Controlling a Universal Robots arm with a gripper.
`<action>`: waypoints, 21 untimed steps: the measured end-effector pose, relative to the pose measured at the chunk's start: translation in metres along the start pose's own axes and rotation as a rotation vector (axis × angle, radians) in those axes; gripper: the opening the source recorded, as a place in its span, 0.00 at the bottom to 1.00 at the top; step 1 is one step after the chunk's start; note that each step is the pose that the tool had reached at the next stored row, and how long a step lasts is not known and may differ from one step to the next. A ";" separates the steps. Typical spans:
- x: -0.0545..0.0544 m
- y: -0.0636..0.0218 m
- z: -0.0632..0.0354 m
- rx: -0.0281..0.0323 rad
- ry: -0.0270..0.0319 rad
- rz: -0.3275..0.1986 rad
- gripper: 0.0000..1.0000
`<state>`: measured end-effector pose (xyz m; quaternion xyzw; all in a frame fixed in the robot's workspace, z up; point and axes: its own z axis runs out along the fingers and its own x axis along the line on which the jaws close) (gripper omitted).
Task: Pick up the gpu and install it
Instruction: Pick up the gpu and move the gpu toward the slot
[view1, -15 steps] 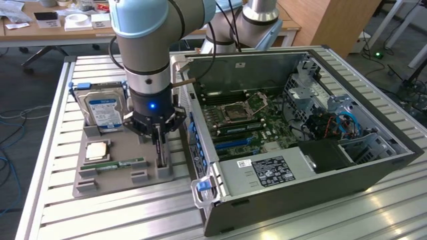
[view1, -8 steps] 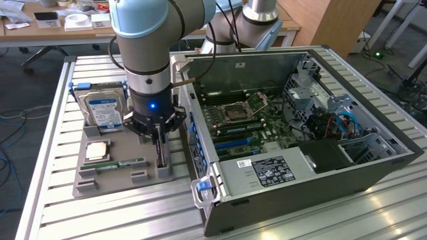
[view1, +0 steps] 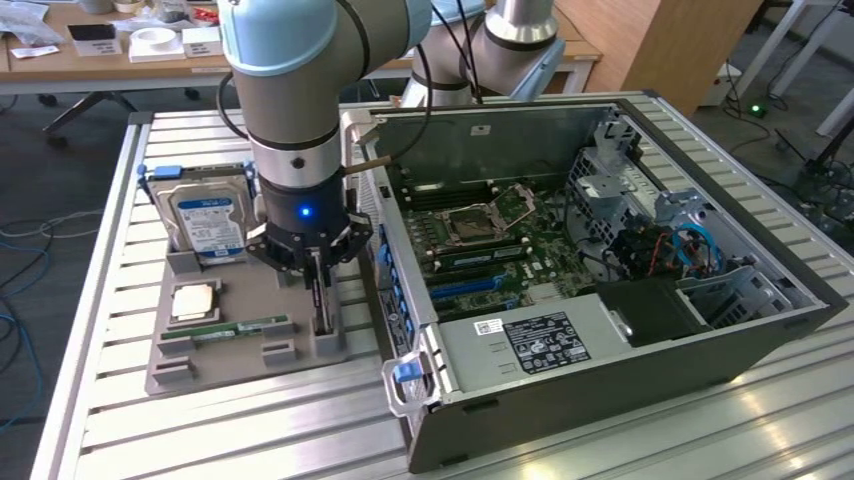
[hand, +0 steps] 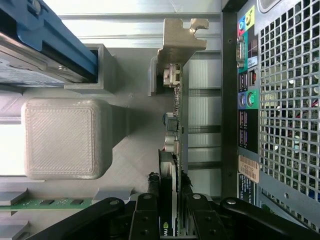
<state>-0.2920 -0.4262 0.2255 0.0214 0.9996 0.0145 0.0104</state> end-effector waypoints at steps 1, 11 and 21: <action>0.000 0.0000 -0.0001 -0.0001 -0.0001 0.000 0.26; 0.000 0.0004 -0.0136 0.0024 -0.0002 0.000 0.26; -0.001 0.0013 -0.0440 0.0060 -0.0002 0.000 0.26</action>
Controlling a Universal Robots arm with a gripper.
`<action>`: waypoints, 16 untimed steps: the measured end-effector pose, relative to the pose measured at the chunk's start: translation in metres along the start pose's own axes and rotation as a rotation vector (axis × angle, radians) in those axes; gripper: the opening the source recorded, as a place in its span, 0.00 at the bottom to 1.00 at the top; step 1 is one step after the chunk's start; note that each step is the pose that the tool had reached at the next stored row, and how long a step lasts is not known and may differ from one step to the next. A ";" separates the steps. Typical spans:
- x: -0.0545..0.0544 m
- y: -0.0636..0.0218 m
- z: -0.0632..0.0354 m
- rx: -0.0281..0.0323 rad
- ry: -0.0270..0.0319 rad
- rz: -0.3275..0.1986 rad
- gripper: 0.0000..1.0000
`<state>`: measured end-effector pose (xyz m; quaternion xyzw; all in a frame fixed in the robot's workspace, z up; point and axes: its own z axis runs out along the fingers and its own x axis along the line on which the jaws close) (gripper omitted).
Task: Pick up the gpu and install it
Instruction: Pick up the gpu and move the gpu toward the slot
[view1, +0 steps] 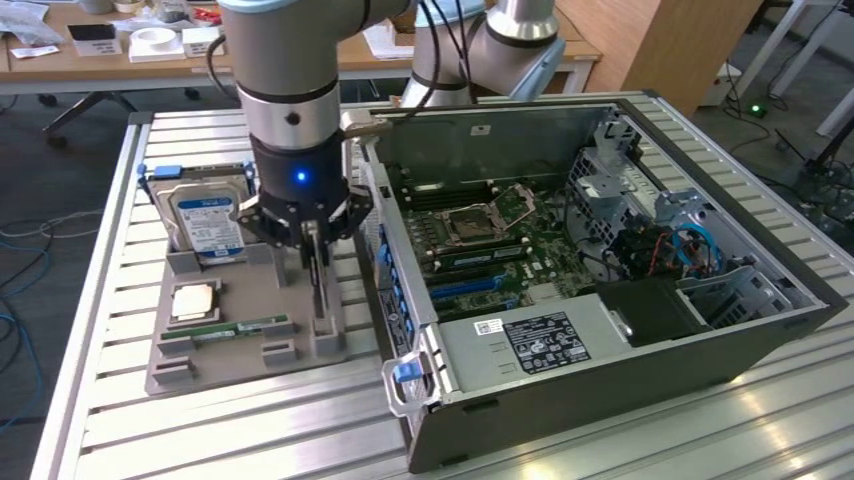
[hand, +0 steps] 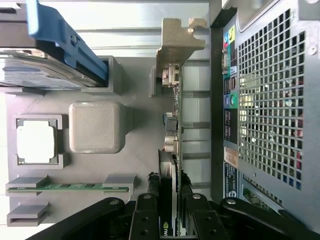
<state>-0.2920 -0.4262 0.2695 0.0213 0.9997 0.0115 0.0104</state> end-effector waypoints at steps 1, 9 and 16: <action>0.000 0.0001 -0.0037 0.0000 -0.0001 0.000 0.26; -0.001 0.0009 -0.0384 0.0005 -0.0001 0.000 0.26; -0.001 0.0016 -0.0682 0.0008 -0.0003 0.001 0.26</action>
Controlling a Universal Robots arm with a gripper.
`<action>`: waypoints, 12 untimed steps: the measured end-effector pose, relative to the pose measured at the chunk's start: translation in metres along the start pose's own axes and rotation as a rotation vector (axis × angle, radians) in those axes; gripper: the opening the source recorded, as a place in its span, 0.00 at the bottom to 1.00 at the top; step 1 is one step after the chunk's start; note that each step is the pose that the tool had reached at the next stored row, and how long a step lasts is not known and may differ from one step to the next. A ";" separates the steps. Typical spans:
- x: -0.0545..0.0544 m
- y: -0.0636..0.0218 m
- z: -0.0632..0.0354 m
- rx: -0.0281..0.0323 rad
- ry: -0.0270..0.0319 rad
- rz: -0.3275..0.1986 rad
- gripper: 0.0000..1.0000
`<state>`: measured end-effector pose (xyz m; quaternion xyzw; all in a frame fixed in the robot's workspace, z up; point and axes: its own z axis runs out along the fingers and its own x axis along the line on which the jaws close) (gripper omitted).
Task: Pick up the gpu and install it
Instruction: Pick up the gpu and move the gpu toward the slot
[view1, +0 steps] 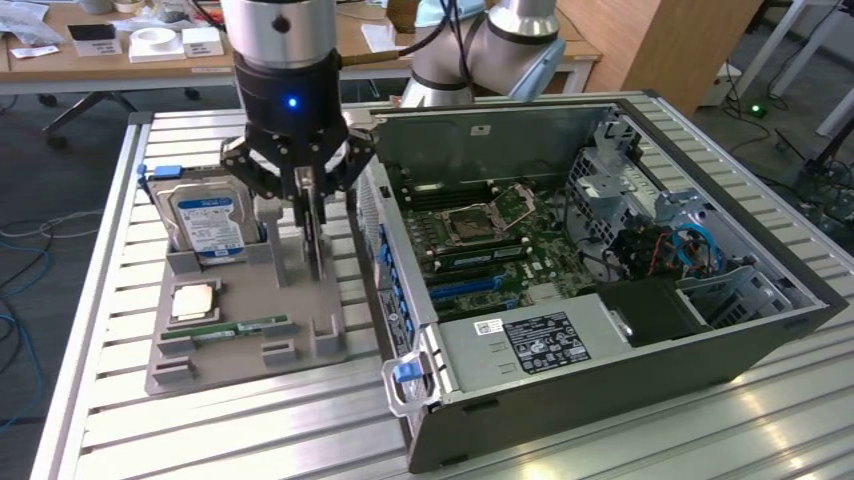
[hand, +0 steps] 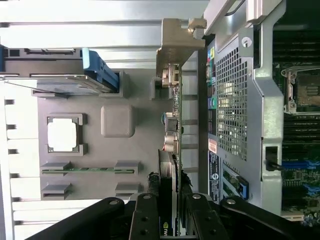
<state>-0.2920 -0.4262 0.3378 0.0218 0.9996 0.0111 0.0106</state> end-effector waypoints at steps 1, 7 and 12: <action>0.000 0.0001 -0.0041 0.0000 0.0000 0.000 0.26; -0.001 0.0007 -0.0288 0.0000 -0.0003 0.000 0.26; -0.001 0.0011 -0.0505 -0.0001 -0.0007 0.001 0.26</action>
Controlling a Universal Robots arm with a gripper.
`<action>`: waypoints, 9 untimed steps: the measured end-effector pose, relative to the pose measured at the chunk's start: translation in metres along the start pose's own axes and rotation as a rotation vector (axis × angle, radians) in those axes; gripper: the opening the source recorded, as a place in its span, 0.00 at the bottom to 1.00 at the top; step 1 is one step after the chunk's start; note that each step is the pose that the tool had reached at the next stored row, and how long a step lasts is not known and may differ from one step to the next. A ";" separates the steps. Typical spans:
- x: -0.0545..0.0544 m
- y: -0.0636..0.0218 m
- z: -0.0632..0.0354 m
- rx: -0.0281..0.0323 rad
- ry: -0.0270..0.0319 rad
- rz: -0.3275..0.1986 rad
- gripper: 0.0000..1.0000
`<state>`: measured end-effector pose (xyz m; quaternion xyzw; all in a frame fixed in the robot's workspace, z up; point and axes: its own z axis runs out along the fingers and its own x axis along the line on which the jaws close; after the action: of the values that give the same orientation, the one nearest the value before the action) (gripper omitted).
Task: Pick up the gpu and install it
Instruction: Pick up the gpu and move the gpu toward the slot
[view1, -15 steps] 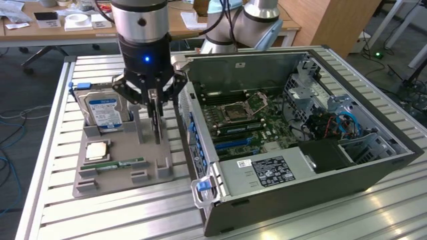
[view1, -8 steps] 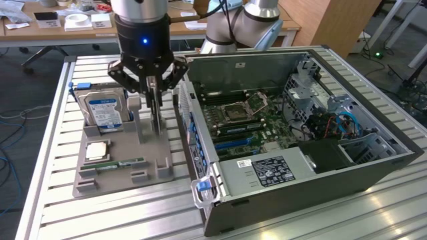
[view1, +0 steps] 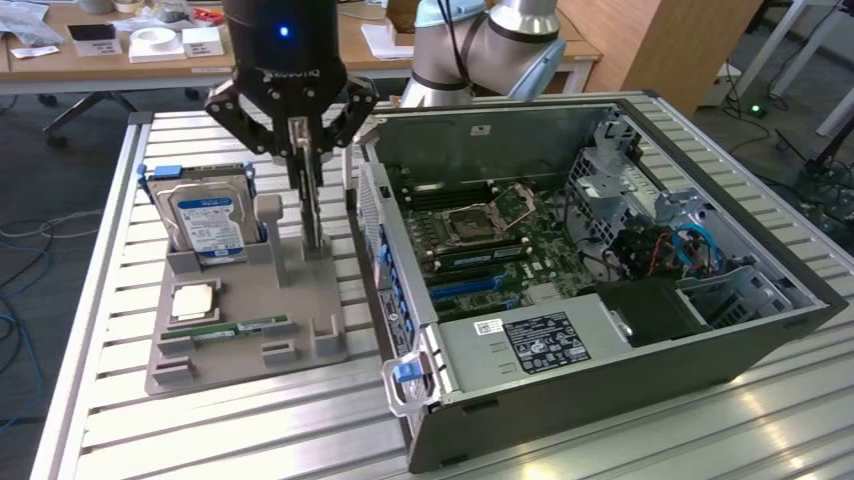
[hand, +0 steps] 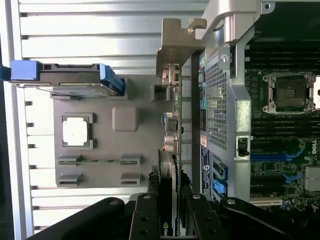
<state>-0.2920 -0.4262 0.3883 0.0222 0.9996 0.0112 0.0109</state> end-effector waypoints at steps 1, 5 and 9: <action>0.000 0.0001 -0.0038 0.0001 0.0000 0.000 0.26; 0.000 0.0004 -0.0169 0.0000 -0.0005 0.000 0.26; -0.001 0.0006 -0.0264 0.0000 -0.0007 0.000 0.26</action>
<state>-0.2920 -0.4262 0.4147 0.0222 0.9996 0.0112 0.0113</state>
